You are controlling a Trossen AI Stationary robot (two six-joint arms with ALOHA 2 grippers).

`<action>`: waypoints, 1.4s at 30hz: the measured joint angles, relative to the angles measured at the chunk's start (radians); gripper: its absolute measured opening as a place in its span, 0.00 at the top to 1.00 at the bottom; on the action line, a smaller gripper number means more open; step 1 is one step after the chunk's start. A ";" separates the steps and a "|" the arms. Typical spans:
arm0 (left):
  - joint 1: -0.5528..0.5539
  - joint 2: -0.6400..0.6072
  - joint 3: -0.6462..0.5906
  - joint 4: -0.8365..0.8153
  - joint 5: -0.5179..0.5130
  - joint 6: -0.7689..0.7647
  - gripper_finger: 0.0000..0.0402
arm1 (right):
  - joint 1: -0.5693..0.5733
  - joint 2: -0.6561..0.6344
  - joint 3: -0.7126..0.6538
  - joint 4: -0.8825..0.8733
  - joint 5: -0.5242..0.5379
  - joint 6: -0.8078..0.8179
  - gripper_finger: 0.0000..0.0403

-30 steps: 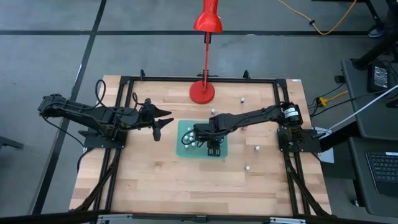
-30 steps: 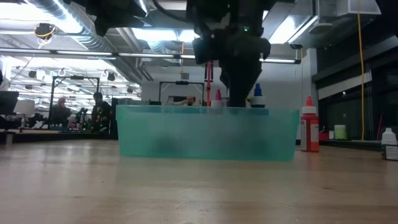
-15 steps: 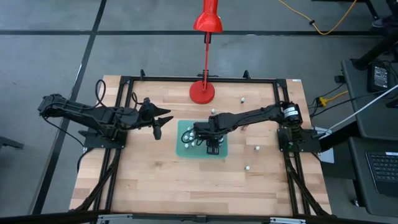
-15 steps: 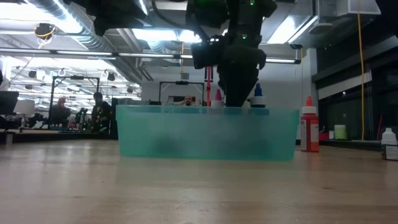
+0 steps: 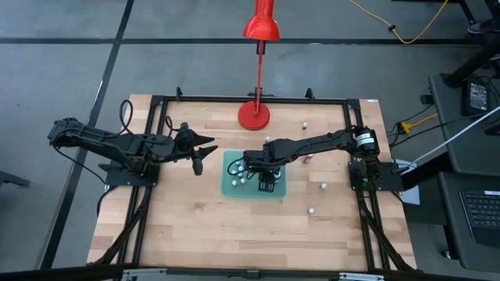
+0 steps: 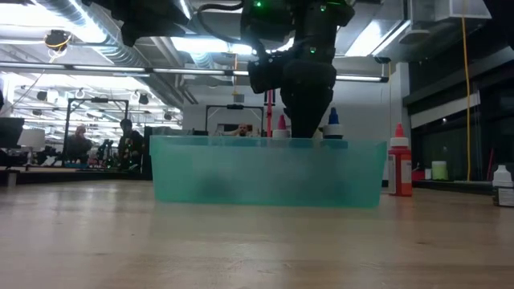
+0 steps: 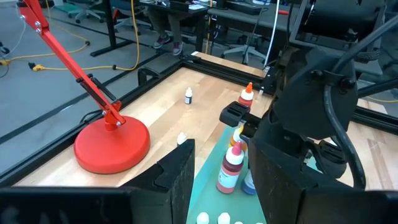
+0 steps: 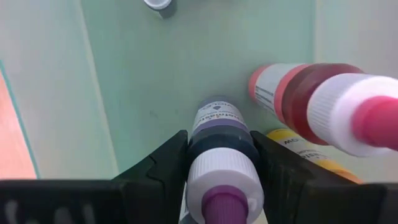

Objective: Pick & Place food coloring
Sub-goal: Put the large purple food coloring bottle into the green bin

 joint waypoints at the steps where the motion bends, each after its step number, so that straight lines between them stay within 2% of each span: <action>1: 0.000 0.000 0.000 0.000 0.000 0.000 0.64 | 0.000 0.000 0.000 0.000 0.000 0.004 0.60; 23: 0.000 0.000 0.000 0.000 0.001 0.000 0.64 | -0.004 0.000 0.000 -0.011 0.001 0.054 0.60; 42: 0.000 0.000 0.000 0.000 0.001 0.000 0.64 | -0.004 0.000 0.000 -0.028 0.002 0.060 0.45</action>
